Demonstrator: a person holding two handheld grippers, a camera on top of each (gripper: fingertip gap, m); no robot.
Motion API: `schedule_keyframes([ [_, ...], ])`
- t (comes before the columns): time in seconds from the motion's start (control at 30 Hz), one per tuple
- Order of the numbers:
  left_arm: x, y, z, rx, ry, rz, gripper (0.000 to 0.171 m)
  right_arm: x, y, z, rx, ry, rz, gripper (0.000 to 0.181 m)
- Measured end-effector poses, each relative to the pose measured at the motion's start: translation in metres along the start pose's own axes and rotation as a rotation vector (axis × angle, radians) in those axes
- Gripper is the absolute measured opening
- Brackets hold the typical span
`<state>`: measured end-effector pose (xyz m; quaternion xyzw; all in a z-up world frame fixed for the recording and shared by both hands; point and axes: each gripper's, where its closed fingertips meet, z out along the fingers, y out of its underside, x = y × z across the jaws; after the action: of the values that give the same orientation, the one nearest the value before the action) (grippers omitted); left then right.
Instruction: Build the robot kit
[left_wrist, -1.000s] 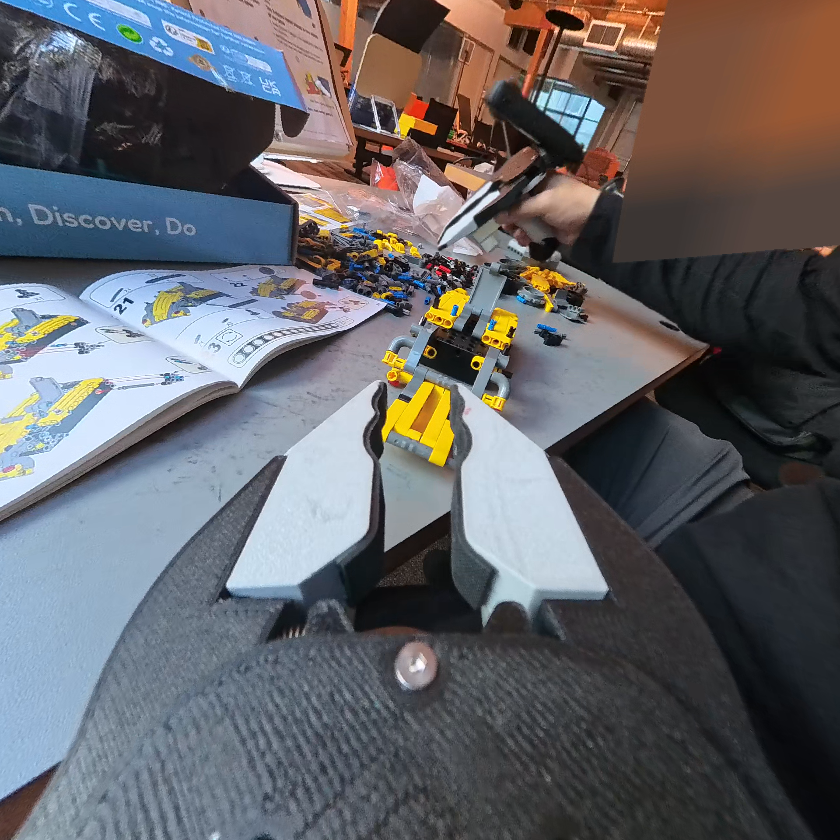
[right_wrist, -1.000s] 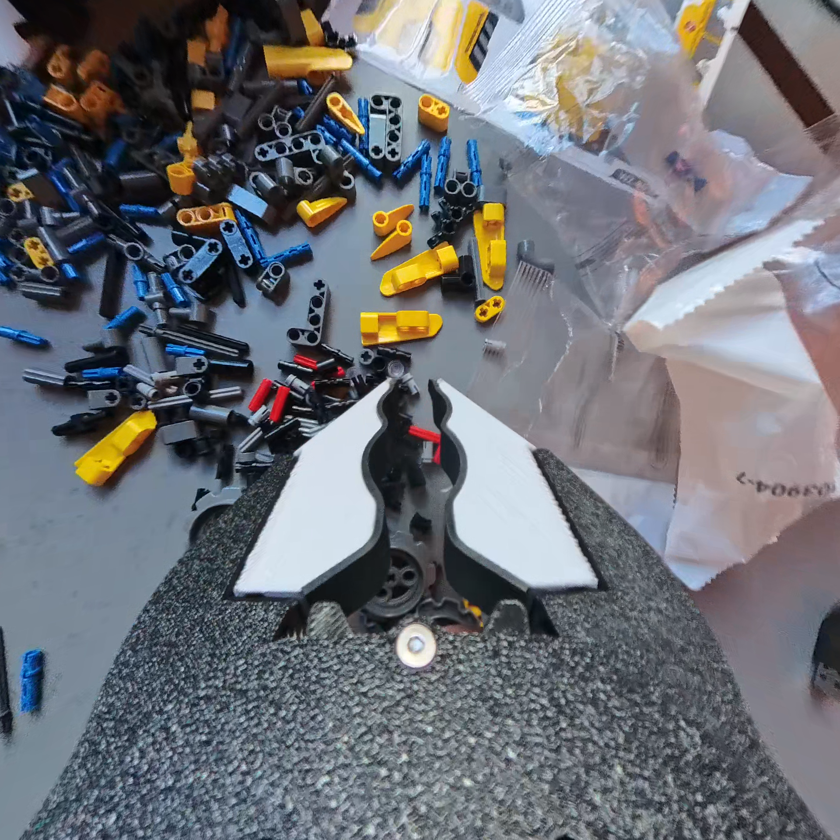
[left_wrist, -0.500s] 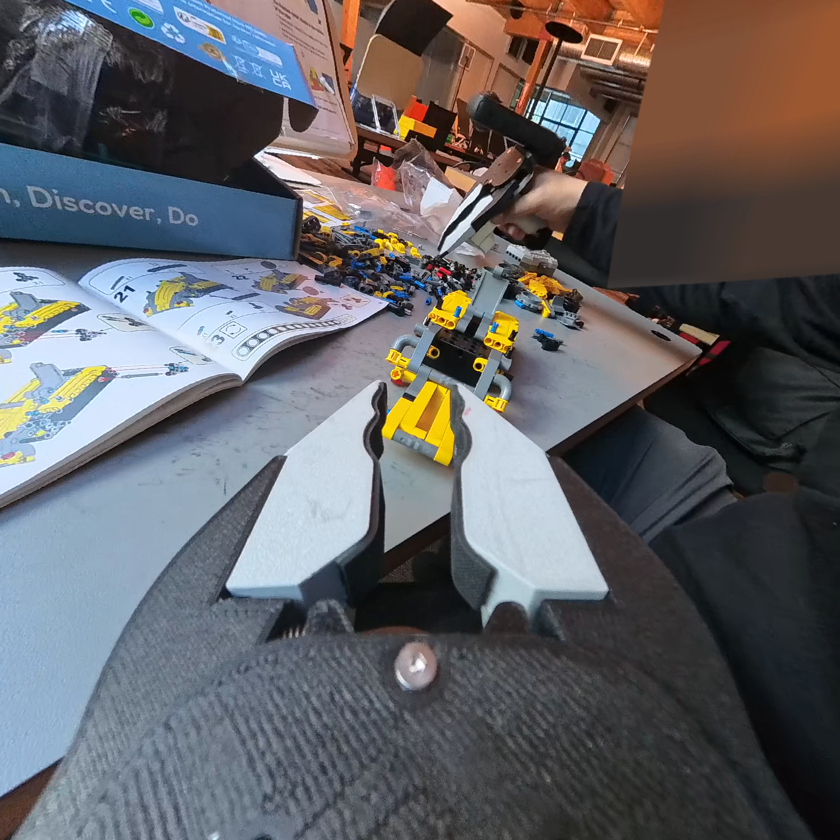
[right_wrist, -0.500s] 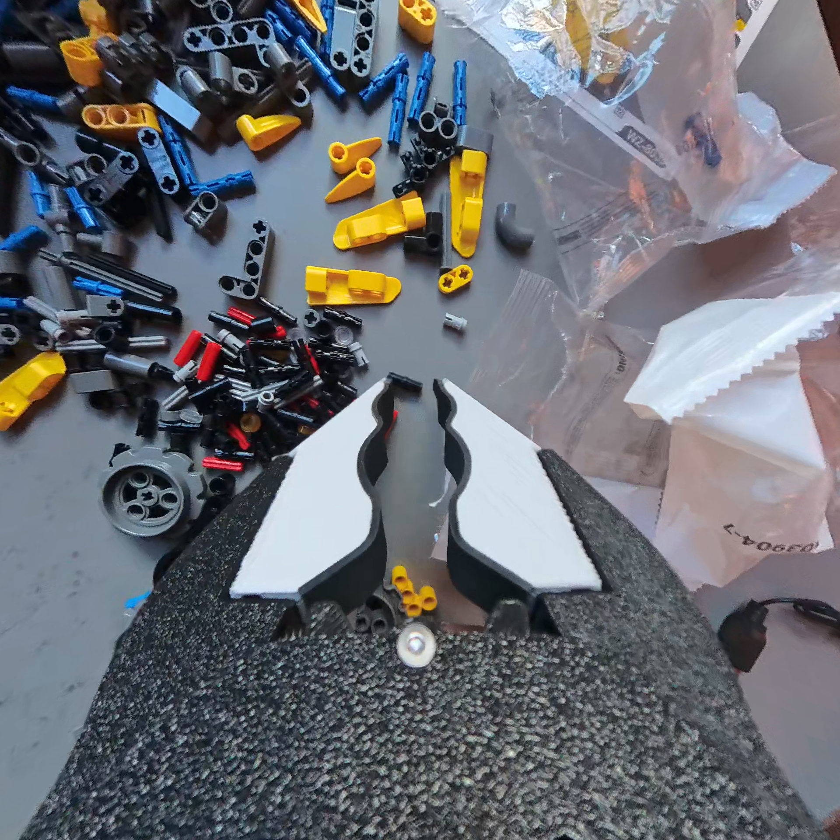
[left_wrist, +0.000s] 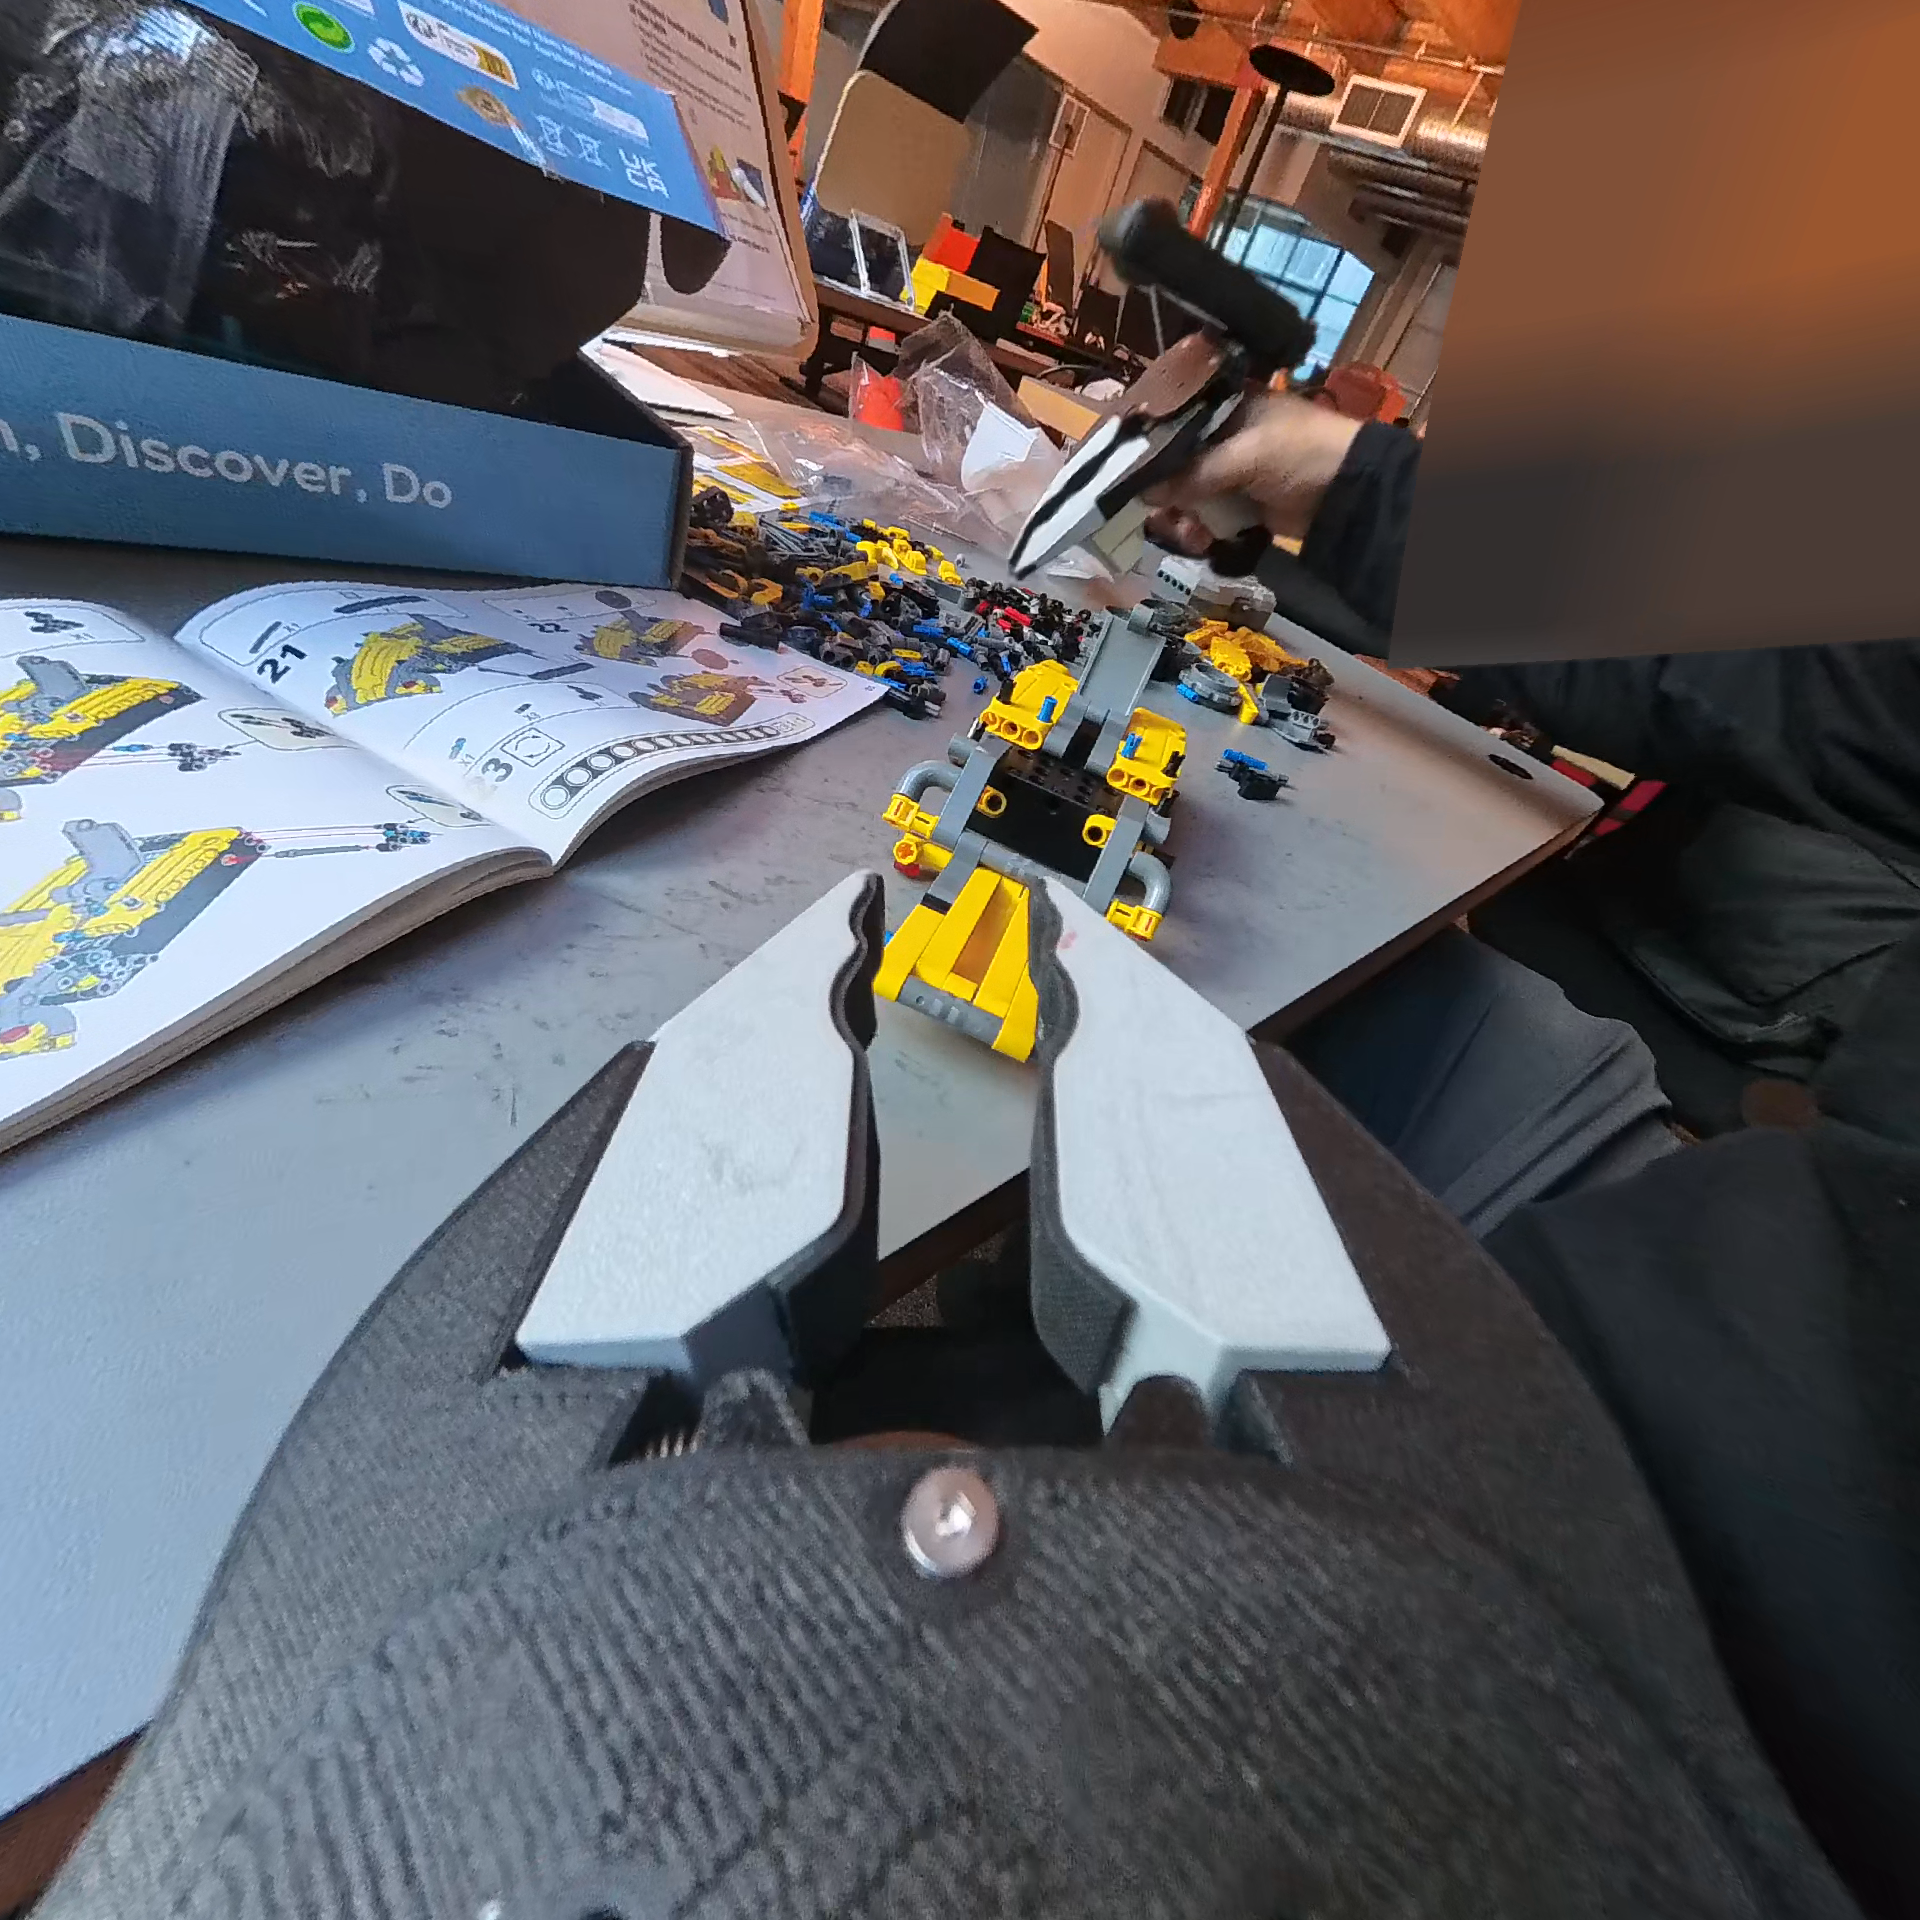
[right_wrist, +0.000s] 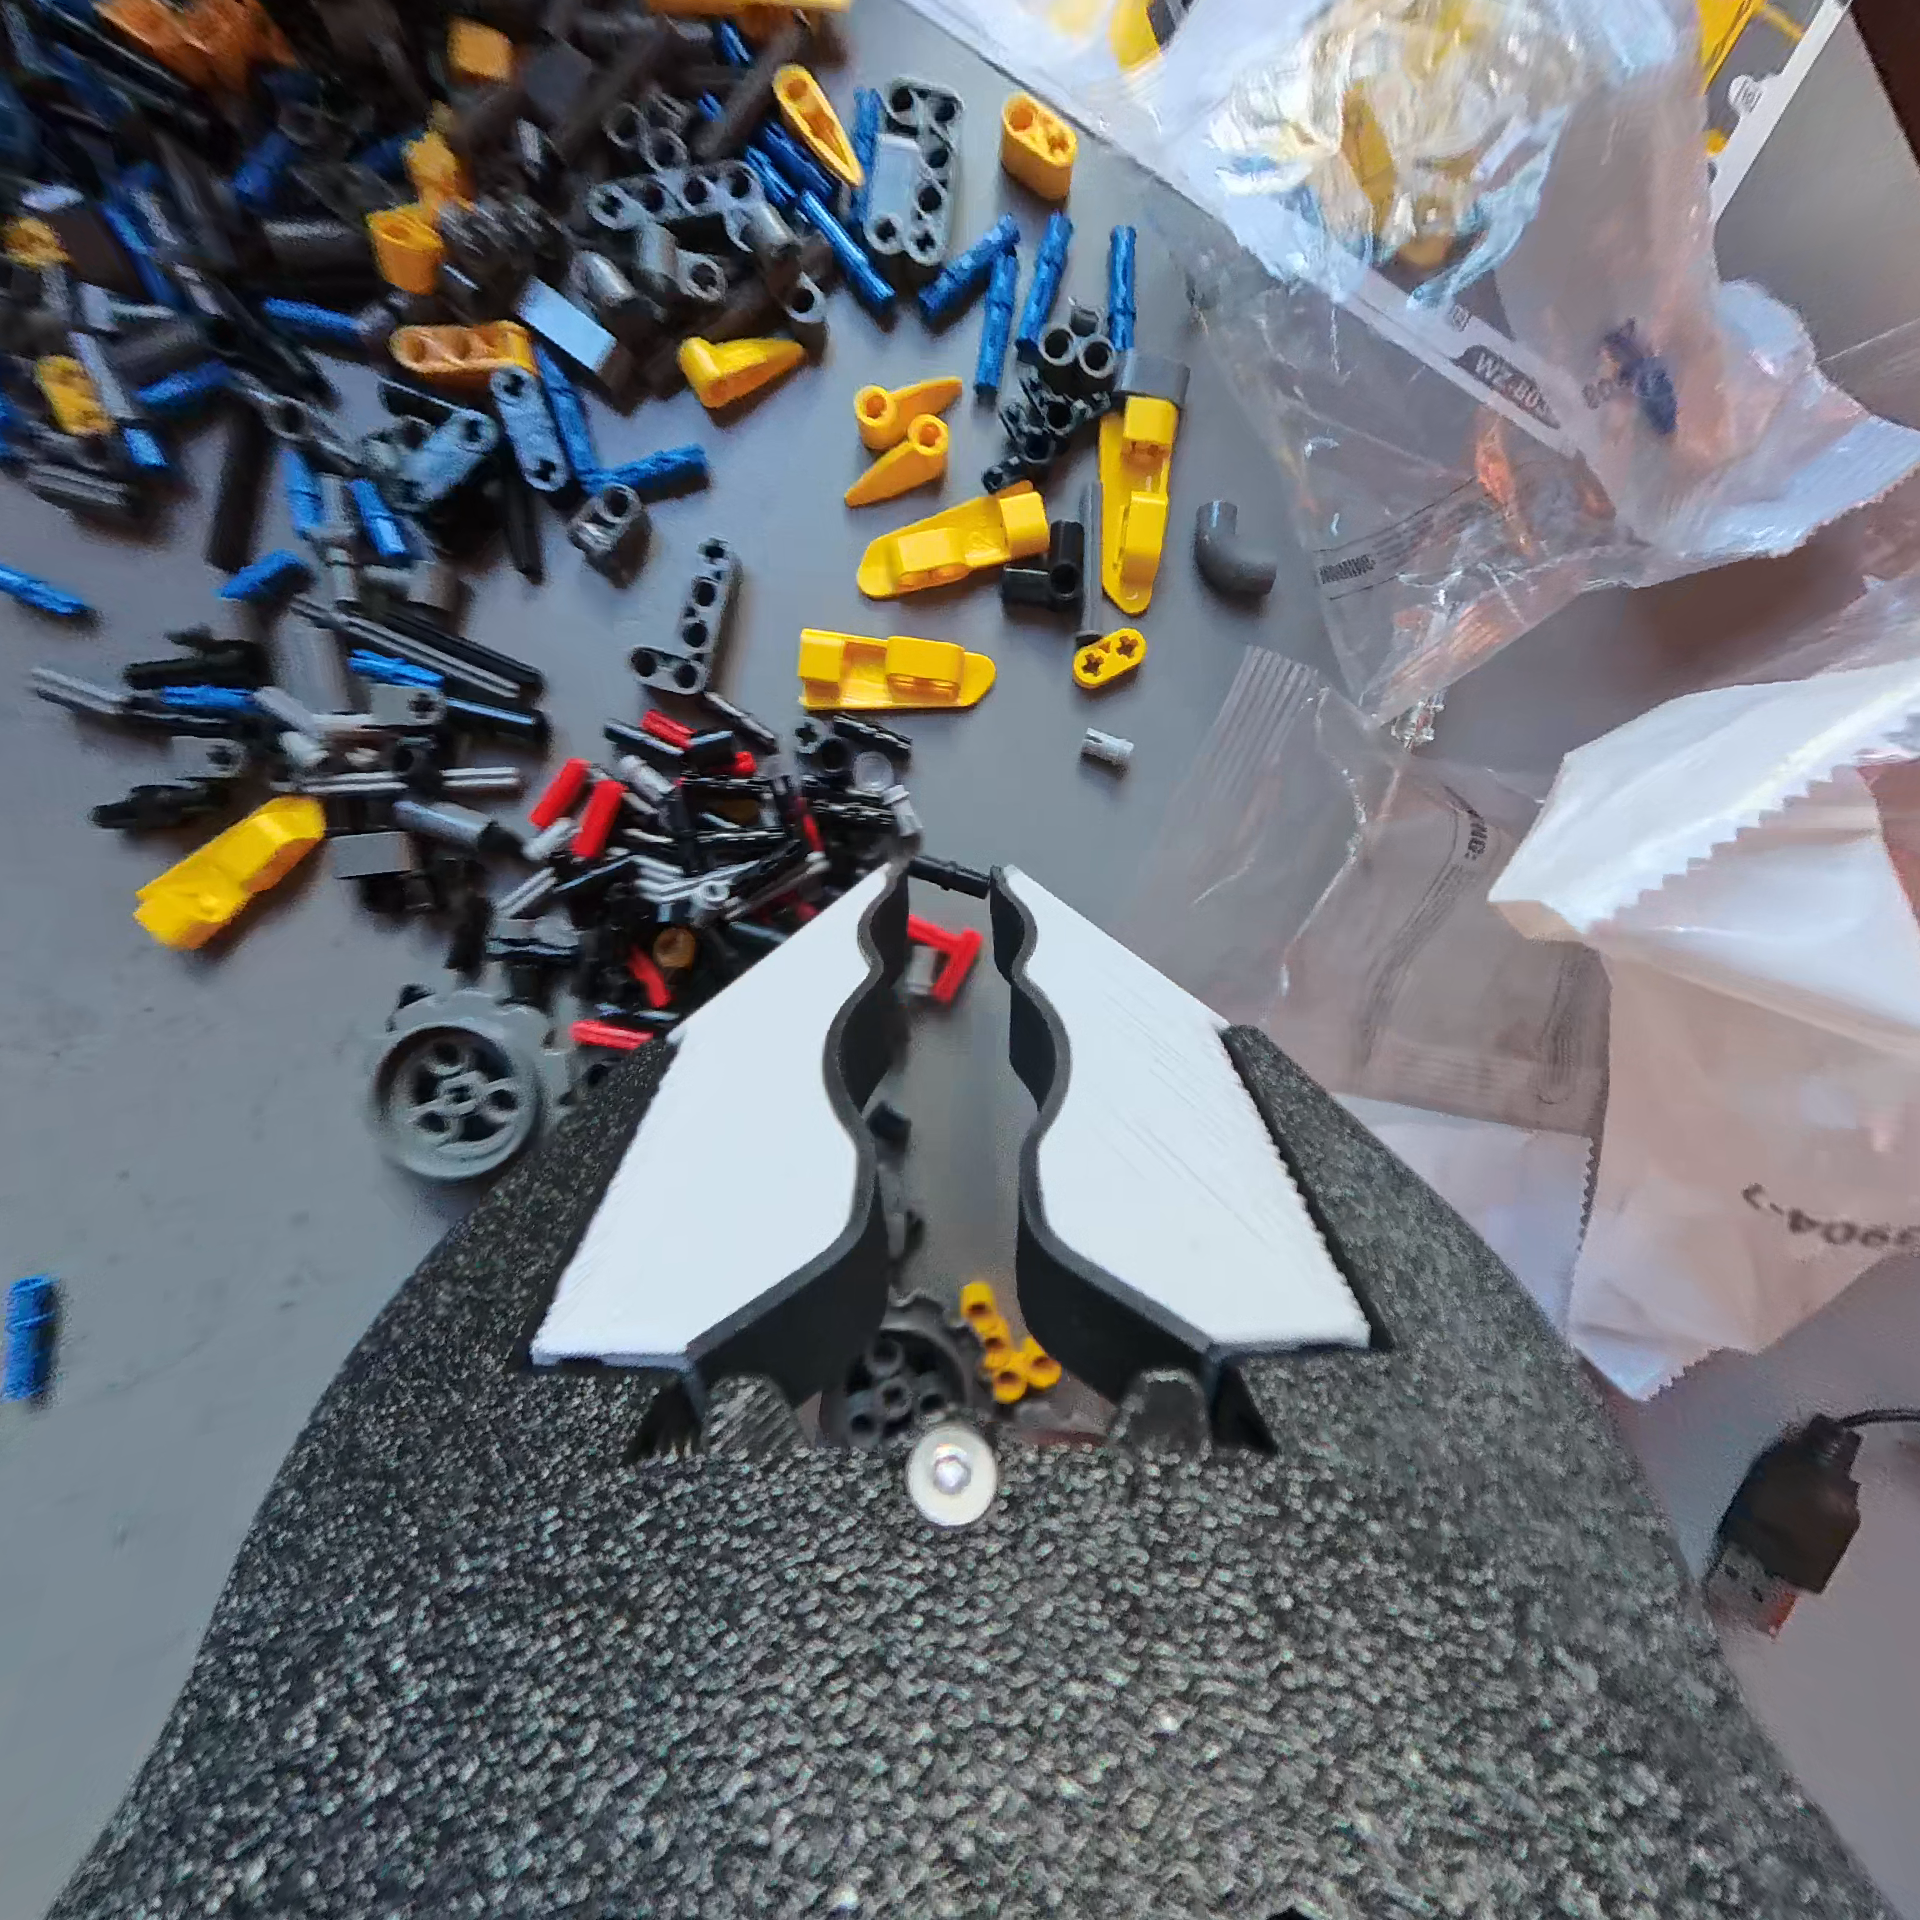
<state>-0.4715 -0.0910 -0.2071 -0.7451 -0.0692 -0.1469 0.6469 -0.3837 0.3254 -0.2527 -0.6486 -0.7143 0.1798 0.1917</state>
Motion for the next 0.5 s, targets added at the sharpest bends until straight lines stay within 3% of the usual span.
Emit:
schedule_keyframes([
  [0.23, 0.002, 0.000, 0.000, -0.002, 0.000, 0.011, 0.024, -0.062, -0.003, -0.064, 0.119, -0.080, -0.073, 0.015],
  [0.5, 0.011, 0.002, 0.002, -0.016, 0.008, 0.047, 0.023, -0.136, 0.067, -0.086, 0.081, -0.051, -0.171, 0.015],
])
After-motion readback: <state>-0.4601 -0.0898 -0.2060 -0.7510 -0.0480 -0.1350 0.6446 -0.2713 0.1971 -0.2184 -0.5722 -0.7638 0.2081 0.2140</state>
